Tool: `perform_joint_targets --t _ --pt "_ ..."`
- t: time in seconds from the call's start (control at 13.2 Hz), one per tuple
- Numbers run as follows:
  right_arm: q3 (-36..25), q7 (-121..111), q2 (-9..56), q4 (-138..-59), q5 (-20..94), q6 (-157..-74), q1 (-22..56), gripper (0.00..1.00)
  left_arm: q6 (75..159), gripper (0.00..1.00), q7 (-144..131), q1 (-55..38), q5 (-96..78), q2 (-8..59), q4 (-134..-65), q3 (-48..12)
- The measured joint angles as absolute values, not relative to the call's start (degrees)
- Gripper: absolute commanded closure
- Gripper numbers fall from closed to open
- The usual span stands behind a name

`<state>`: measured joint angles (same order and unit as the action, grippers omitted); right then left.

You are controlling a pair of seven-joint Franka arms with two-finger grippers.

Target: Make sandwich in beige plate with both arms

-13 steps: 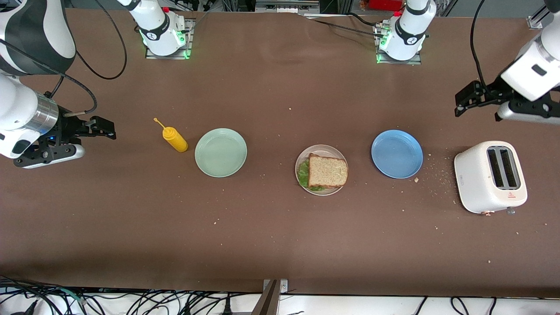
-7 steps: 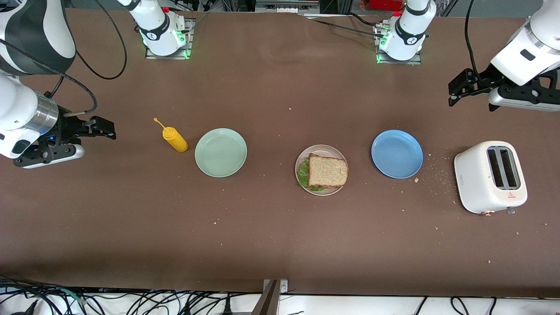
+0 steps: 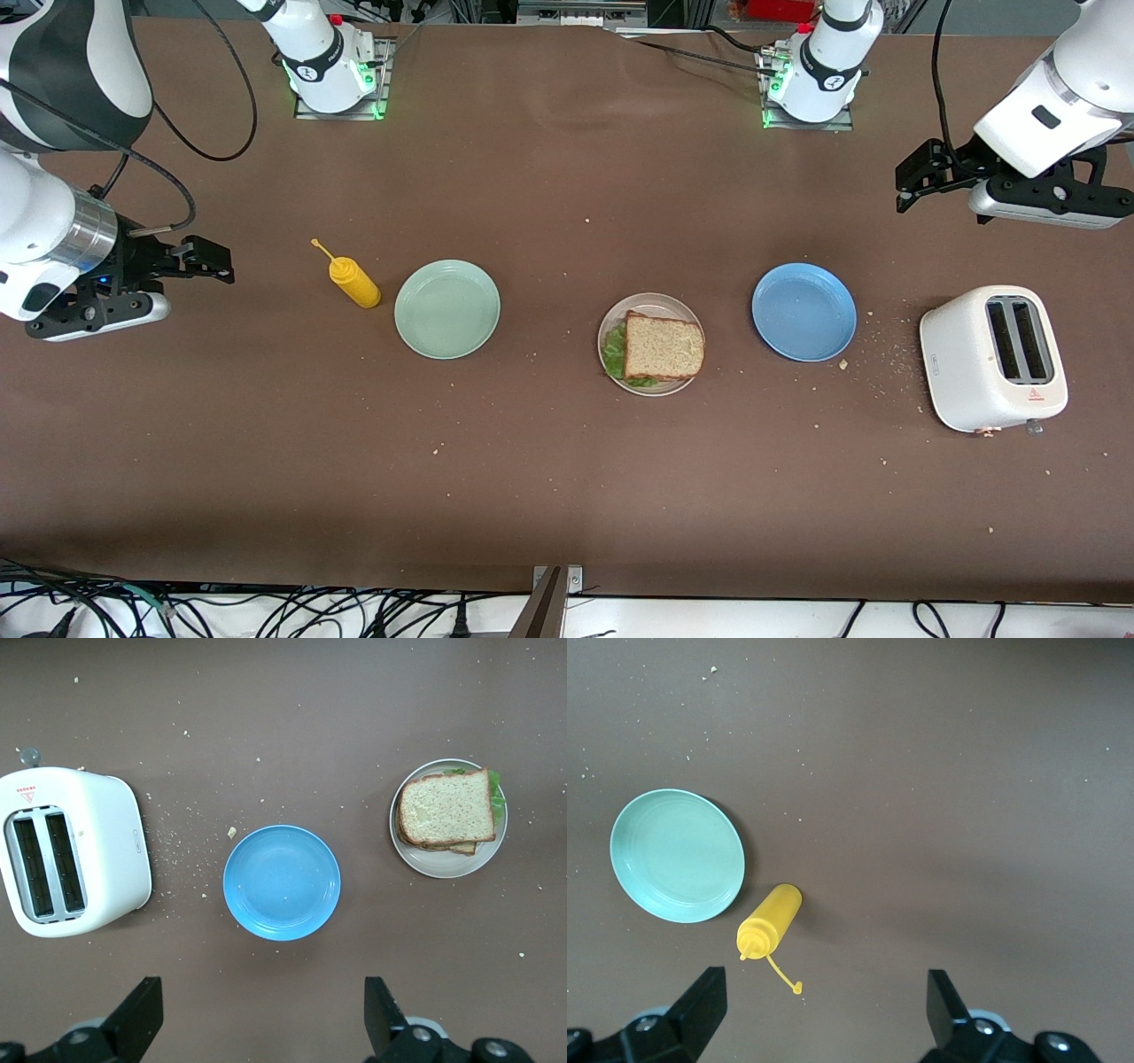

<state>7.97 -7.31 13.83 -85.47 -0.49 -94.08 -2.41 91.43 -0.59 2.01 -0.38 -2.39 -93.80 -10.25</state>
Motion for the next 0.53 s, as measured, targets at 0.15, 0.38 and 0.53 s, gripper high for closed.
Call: perform_joint_targets --t 0.15,0.38,0.53 --pt "8.0 -7.3 13.8 -85.5 -0.5 -94.1 -2.4 0.0 91.2 0.0 -0.6 2.2 -0.4 -2.4 -93.8 -10.2" --pt "8.0 -7.3 13.9 -85.5 -0.5 -94.1 -2.4 0.0 91.2 0.0 -0.6 2.5 -0.4 -2.4 -93.8 -10.2" --pt "8.0 -7.3 13.9 -85.5 -0.5 -94.1 -2.4 0.0 91.2 0.0 -0.6 2.6 -0.4 -2.3 -93.8 -10.2"
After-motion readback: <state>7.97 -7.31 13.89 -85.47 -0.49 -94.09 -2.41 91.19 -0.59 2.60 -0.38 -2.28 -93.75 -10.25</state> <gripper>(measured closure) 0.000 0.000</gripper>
